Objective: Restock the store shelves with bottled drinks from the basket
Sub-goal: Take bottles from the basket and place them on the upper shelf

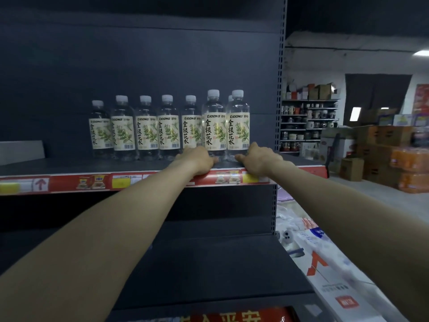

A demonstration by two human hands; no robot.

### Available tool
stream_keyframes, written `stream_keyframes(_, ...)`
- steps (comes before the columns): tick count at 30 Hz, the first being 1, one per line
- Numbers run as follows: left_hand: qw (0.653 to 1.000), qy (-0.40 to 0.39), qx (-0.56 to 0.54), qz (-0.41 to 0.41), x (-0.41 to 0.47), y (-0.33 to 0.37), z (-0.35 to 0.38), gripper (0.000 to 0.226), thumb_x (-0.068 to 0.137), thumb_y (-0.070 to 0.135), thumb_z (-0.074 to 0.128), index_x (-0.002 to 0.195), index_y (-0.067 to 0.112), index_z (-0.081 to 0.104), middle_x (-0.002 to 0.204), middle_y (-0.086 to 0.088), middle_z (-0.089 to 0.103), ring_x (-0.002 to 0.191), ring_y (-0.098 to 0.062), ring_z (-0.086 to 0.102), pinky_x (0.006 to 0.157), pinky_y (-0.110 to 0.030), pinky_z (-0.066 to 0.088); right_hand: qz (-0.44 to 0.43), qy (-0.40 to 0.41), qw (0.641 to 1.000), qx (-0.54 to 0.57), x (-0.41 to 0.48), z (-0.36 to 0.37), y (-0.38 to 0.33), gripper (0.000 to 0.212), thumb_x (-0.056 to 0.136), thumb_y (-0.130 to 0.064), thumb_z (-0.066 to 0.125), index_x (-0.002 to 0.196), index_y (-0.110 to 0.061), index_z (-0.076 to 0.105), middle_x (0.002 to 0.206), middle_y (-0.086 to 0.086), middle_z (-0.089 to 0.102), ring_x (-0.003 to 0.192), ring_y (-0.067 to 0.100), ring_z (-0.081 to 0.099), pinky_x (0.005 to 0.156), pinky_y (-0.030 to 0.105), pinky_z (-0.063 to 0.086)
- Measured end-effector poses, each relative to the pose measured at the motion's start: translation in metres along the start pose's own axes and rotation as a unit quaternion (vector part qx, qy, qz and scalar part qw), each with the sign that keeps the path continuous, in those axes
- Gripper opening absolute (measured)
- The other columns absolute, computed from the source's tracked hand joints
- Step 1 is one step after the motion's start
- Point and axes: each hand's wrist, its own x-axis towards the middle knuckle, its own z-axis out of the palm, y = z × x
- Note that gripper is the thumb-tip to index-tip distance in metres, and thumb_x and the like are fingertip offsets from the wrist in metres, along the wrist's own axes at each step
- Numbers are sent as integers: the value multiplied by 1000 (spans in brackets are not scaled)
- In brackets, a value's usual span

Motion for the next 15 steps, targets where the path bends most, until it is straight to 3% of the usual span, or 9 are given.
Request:
stream_keyframes(2,1000,-3,-16,0,-11,5,-6,57,98,57,56,131,11,56,138,-13,57,122,-32,56,104,-48,48,7,12,1000,5,-11,-3,-6,81,101,-60,46,155,-3,26,149,24,48,137,42,44,111,53,39)
stream_keyframes(4,999,26,-34,13,-25,7,-9,41,99,51,60,115,14,57,119,-7,62,99,-23,61,84,-40,52,-17,63,998,-1,-23,-3,-8,71,101,-56,49,148,-5,36,142,21,55,133,41,46,108,51,40)
stream_keyframes(6,994,81,-59,38,-44,8,-8,37,99,45,61,120,15,58,113,-4,65,89,-16,61,74,-34,48,-78,147,986,3,-39,2,-7,56,101,-49,51,142,-12,45,137,14,61,130,37,46,106,49,39)
stream_keyframes(8,985,133,-72,78,-69,8,-7,48,100,37,59,142,14,52,117,-2,66,96,-15,62,79,-32,48,-139,213,966,40,-60,9,-6,49,98,-39,52,141,-15,49,136,8,62,129,31,45,105,46,39)
stream_keyframes(9,981,148,-80,96,-83,8,-6,52,99,35,58,147,15,49,124,-2,65,108,-17,61,86,-33,48,-155,237,957,60,-71,14,-6,47,97,-36,53,139,-15,51,135,6,62,128,29,44,105,45,39)
stream_keyframes(11,975,154,-110,112,-110,5,1,51,96,33,58,145,20,51,136,1,60,128,-19,51,97,-36,46,-165,267,942,119,-97,26,-6,43,93,-30,56,133,-16,56,131,2,62,125,25,43,103,43,40)
stream_keyframes(15,953,211,-163,142,-172,-18,29,35,91,25,62,126,24,64,120,8,64,115,-11,53,93,-29,45,-187,224,915,280,-159,65,-10,29,91,-20,59,119,-19,63,112,-10,60,118,17,45,102,47,45)
